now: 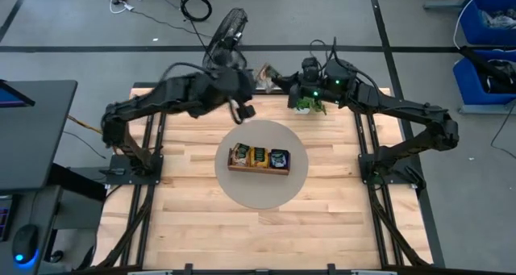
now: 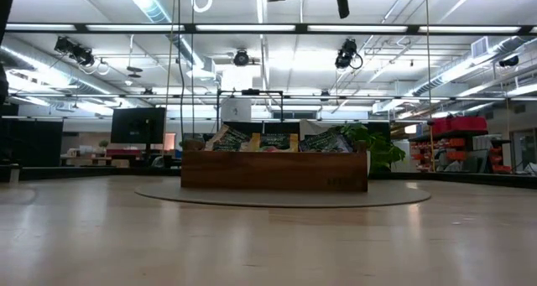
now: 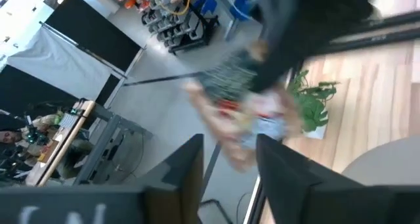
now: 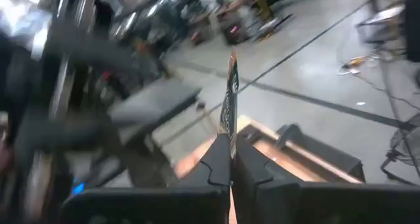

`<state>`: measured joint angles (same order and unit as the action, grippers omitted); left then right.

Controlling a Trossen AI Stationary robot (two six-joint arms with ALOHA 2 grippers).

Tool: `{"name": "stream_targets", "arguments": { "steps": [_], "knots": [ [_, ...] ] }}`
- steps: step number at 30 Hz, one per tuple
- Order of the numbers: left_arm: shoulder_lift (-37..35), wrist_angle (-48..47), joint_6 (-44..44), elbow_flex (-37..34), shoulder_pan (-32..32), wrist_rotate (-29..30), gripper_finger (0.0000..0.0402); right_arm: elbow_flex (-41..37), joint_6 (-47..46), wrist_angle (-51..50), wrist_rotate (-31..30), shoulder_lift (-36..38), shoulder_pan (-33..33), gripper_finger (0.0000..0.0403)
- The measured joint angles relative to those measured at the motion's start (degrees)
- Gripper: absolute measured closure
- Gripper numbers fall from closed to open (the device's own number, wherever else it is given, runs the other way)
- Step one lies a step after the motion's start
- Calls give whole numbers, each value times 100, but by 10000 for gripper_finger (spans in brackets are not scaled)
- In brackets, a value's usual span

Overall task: Pick & Place Tea
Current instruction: Put the brown tea bag into the left section of the wooden organizer

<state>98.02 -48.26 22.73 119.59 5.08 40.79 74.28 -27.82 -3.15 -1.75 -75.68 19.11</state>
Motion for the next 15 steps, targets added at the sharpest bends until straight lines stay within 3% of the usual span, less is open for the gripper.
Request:
{"name": "stream_targets", "arguments": {
  "steps": [3,8,15],
  "knots": [
    [-274,45,-120,0,47,-306,228,0,419,-282,547,0,-6,402],
    [-652,24,-770,4,345,-1464,177,-4,1065,-958,1035,0,-157,402],
    [-696,-383,-1834,7,957,-3595,130,-4,1618,-996,1330,0,-236,403]
  ]
}}
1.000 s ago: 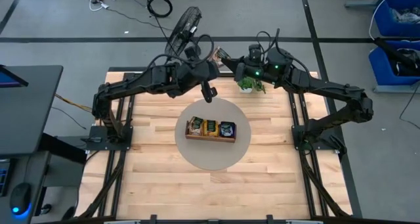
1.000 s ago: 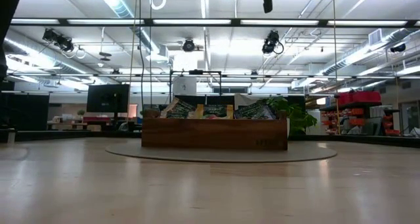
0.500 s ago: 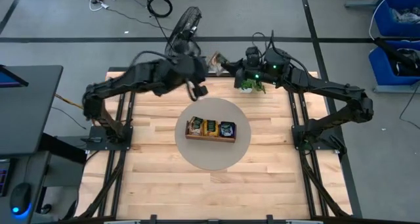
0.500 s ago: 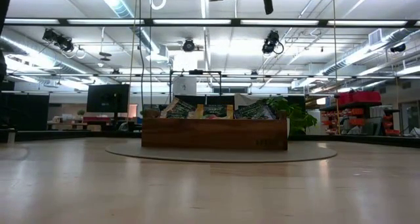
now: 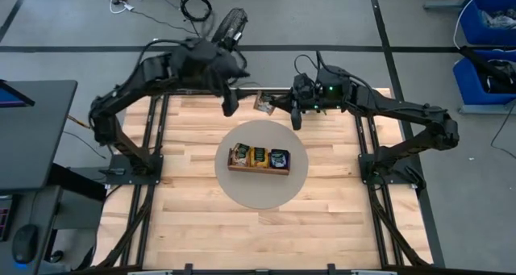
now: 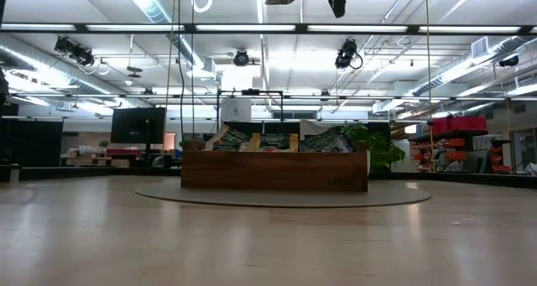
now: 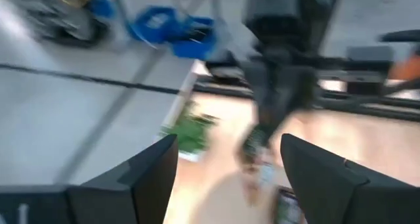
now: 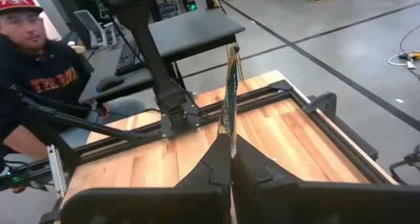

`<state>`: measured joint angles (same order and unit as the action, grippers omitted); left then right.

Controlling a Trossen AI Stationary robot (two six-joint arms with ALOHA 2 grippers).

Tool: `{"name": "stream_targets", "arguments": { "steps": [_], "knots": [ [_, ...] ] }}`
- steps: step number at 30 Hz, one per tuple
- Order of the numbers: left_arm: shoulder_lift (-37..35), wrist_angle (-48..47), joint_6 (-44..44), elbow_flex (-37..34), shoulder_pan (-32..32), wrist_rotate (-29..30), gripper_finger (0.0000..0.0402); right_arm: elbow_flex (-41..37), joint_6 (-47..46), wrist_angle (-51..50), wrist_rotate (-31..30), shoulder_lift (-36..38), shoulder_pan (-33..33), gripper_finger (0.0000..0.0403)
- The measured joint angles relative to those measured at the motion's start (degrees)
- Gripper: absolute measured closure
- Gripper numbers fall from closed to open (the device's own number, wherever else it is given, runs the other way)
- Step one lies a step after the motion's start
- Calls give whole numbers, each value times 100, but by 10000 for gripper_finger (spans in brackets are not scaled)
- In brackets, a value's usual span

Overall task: Pick & Place Tea
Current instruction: Put the brown tea bag into the left section of the wooden organizer

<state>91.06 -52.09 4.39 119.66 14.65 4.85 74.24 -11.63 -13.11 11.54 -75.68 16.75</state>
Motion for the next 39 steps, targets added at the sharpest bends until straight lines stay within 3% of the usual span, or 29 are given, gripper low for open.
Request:
{"name": "stream_targets", "arguments": {
  "steps": [3,5,19,24,33,39],
  "knots": [
    [199,-194,-228,-3,110,-808,117,0,15,-27,-8,0,4,403],
    [374,-191,-205,-7,125,-1045,111,0,43,-73,-10,0,4,403],
    [927,-127,420,-9,129,-1061,127,0,122,-419,3,-2,2,403],
    [927,-101,579,-7,127,-1045,193,0,124,-450,3,-2,2,403],
    [988,-200,764,-7,127,-1239,381,0,122,-391,1,-5,2,403],
    [982,-199,1019,-7,127,-1222,396,0,9,-378,-12,-7,2,403]
  ]
}}
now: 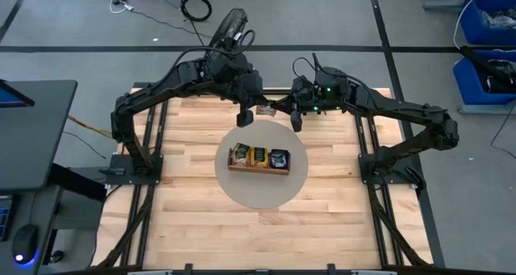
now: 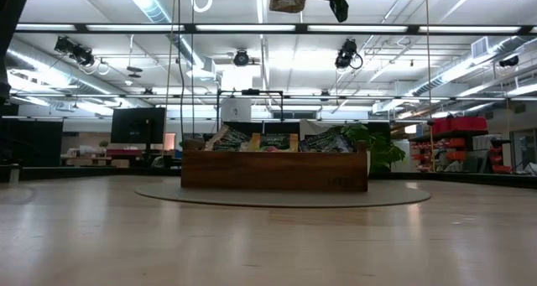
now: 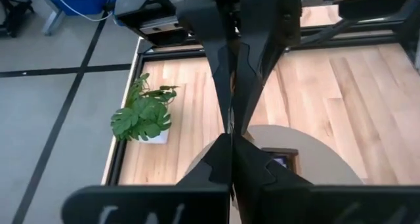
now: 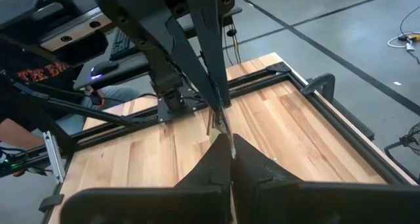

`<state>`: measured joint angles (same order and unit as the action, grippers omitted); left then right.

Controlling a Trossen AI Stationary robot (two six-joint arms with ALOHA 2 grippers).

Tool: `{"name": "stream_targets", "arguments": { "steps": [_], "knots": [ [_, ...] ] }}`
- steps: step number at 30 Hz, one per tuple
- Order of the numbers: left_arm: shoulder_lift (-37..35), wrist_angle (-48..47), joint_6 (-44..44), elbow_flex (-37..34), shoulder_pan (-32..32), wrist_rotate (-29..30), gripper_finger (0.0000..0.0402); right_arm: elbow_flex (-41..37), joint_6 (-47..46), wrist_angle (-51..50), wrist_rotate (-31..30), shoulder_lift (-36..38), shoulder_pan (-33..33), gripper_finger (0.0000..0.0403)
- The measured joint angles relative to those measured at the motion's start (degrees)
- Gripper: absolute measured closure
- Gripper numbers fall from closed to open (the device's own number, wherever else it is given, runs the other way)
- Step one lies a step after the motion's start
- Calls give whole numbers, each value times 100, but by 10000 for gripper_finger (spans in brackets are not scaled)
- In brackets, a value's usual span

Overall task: Pick & Place Tea
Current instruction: Put the brown tea bag into the left section of the wooden organizer

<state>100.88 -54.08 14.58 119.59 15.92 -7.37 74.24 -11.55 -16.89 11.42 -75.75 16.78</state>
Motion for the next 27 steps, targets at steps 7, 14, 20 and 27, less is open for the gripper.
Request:
{"name": "stream_targets", "arguments": {
  "steps": [7,14,20,27],
  "knots": [
    [0,-84,220,0,81,190,399,0,-20,-2,-24,28,2,352],
    [-2,-543,60,0,266,242,400,0,-112,-102,-283,359,11,261],
    [-2,-969,4,0,208,240,400,0,-147,-567,-606,670,11,204],
    [-6,-850,-44,-44,115,224,401,0,-293,-992,-796,767,11,181]
  ]
}}
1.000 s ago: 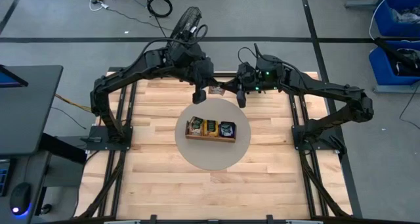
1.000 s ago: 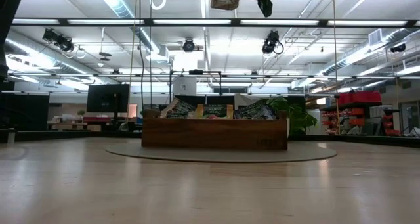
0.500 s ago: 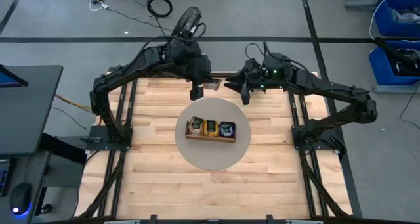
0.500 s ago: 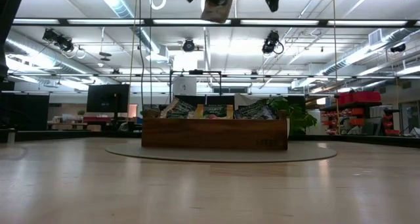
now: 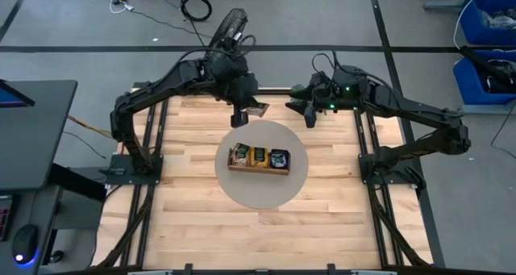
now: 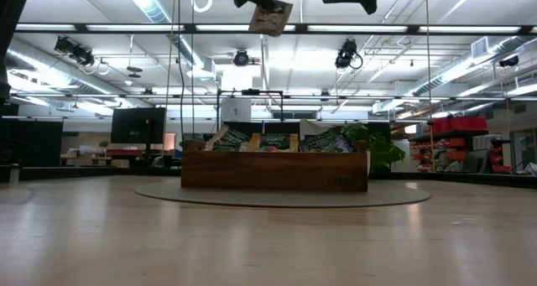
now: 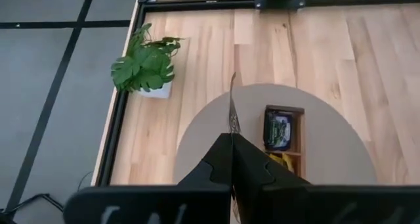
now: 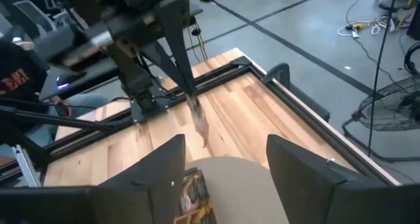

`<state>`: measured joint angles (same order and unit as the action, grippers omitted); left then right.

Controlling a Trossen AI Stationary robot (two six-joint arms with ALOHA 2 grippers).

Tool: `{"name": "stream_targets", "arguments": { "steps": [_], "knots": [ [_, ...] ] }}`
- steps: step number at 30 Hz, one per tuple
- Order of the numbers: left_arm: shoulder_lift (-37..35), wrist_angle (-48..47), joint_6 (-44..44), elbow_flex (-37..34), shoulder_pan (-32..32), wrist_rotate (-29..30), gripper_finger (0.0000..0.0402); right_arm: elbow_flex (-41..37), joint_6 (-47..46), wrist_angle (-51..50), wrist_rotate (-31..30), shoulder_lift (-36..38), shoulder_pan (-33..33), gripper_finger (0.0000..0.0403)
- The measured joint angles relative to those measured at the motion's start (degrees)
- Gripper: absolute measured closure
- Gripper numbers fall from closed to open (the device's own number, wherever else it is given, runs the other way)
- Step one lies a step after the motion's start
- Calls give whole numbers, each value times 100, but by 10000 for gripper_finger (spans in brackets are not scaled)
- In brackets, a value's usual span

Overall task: Pick & Place Tea
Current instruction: Put the brown tea bag into the left section of the wooden organizer

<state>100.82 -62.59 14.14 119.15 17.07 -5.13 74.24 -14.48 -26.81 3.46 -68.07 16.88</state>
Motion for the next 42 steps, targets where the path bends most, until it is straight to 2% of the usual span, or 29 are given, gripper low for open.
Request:
{"name": "stream_targets", "arguments": {
  "steps": [5,21,26,29,36,42],
  "knots": [
    [-185,366,-148,-716,-113,1,401,0,-65,-59,0,2,0,185],
    [-1984,3849,-869,-4880,-475,1,401,0,-144,-81,-2,-4,0,188],
    [-2306,4898,-1175,-5985,-510,-1,401,0,-328,-77,-112,-20,0,188],
    [-2435,5315,-1236,-6472,-539,0,401,0,-424,-77,-227,-20,0,188],
    [-2475,5566,-1203,-7266,-673,20,401,0,-612,-48,-302,-20,0,188],
    [-2477,6350,-1337,-7826,-808,118,401,0,-801,-45,-305,-20,0,188]
  ]
}}
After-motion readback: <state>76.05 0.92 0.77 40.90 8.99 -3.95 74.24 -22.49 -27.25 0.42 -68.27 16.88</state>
